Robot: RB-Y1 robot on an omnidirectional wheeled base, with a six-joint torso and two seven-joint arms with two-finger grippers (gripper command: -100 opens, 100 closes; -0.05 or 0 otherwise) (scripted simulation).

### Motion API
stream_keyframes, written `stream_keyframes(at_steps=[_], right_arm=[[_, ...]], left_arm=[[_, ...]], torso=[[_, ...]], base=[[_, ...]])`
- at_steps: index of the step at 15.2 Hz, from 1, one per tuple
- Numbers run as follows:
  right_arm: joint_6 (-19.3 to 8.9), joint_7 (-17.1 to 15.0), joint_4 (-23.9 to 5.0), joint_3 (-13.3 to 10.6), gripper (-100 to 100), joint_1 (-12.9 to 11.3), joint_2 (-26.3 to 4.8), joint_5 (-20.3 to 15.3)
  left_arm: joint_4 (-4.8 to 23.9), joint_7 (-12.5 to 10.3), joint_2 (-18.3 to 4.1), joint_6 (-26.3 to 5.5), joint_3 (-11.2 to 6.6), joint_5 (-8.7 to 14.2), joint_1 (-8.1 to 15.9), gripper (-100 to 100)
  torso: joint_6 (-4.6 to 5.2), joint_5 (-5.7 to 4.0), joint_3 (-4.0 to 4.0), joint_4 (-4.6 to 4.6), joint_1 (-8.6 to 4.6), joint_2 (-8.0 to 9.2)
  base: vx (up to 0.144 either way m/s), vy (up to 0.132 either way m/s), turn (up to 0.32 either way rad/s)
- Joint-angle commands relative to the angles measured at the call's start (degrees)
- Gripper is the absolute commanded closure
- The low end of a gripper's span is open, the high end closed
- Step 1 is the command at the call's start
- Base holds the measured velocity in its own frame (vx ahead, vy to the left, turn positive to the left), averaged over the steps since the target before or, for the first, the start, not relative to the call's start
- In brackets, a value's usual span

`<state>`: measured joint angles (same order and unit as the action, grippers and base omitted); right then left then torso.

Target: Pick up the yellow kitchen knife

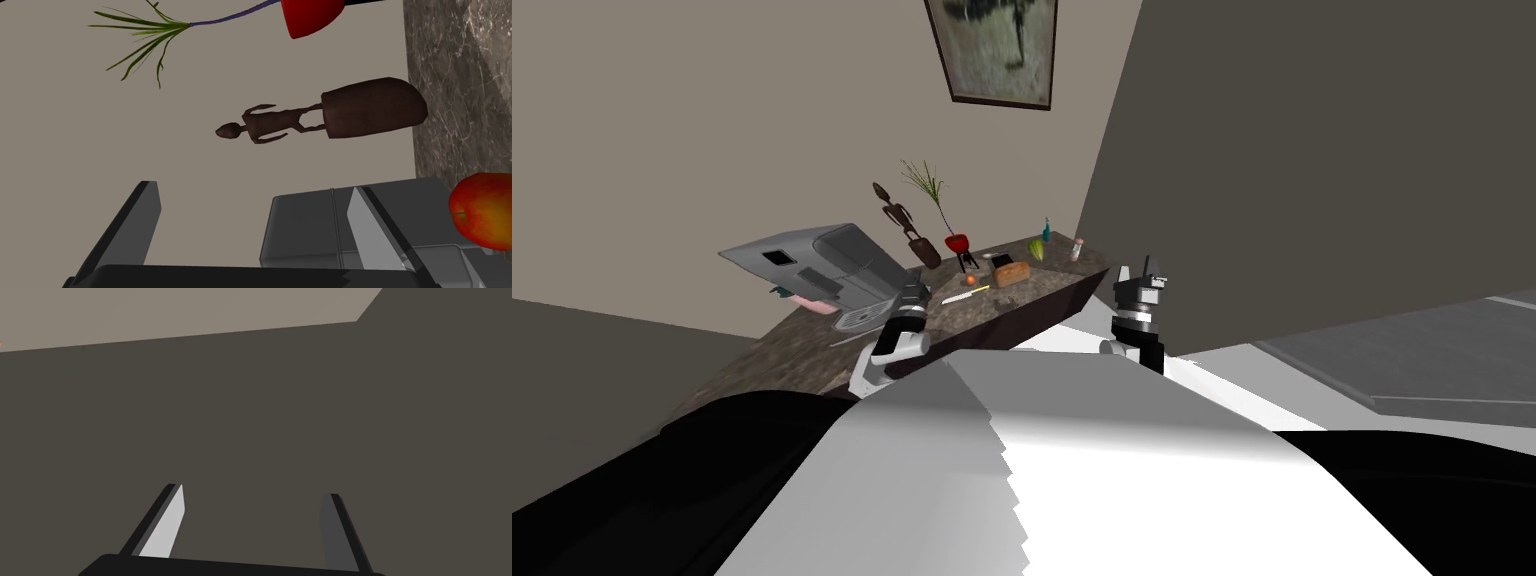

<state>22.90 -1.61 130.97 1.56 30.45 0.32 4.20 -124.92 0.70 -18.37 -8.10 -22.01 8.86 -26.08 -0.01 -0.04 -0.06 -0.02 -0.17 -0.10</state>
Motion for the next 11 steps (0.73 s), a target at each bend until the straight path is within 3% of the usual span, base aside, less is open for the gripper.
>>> stream_keyframes(at_steps=[1,3,4,6,7,9,10,11], right_arm=[[0.00,0.00,0.00,0.00,0,0.00,0.00,0.00],[0.00,0.00,0.00,0.00,0,-0.01,0.00,0.00],[0.00,0.00,0.00,0.00,0,0.00,0.00,0.00],[0.00,0.00,0.00,0.00,0,0.00,0.00,0.00],[0.00,0.00,0.00,0.00,0,0.00,0.00,0.00],[0.00,0.00,0.00,0.00,0,0.00,0.00,0.00],[0.00,0.00,0.00,0.00,0,0.00,0.00,0.00],[0.00,0.00,0.00,0.00,0,-0.01,0.00,0.00]], left_arm=[[1.11,-0.86,-0.59,-2.86,-1.99,0.35,0.10,-100],[1.11,-0.86,-0.59,-4.12,-1.99,0.35,0.10,-100],[2.09,-1.50,-0.89,-5.96,-3.61,0.55,0.26,-100],[2.09,-1.50,-0.89,-7.17,-3.61,0.55,0.26,-100],[3.07,-2.15,-1.14,-8.92,-5.23,0.75,0.42,-100],[3.07,-2.15,-1.14,-10.23,-5.23,0.75,0.42,-100],[4.06,-2.79,-1.34,-12.00,-6.84,0.95,0.58,-100],[4.06,-2.79,-1.34,-12.97,-6.84,0.95,0.58,-100]], torso=[[0.00,0.00,0.00,0.00,0.00,0.00],[0.02,0.00,0.01,0.00,-0.02,0.02],[0.00,0.00,0.02,0.01,0.00,0.04],[0.02,0.00,0.02,0.01,0.00,0.03],[0.00,0.01,0.02,0.01,0.03,0.03],[0.02,0.00,0.00,0.00,0.00,0.00],[0.00,0.00,0.01,0.00,0.02,0.02],[0.03,0.00,0.01,0.00,-0.01,0.01]], base=[[0.029,-0.040,-0.133],[0.021,-0.037,-0.112],[0.023,-0.037,-0.141],[0.026,-0.029,-0.099],[0.032,-0.033,-0.155],[0.032,-0.032,-0.101],[0.032,-0.040,-0.146],[0.033,-0.040,-0.155]])
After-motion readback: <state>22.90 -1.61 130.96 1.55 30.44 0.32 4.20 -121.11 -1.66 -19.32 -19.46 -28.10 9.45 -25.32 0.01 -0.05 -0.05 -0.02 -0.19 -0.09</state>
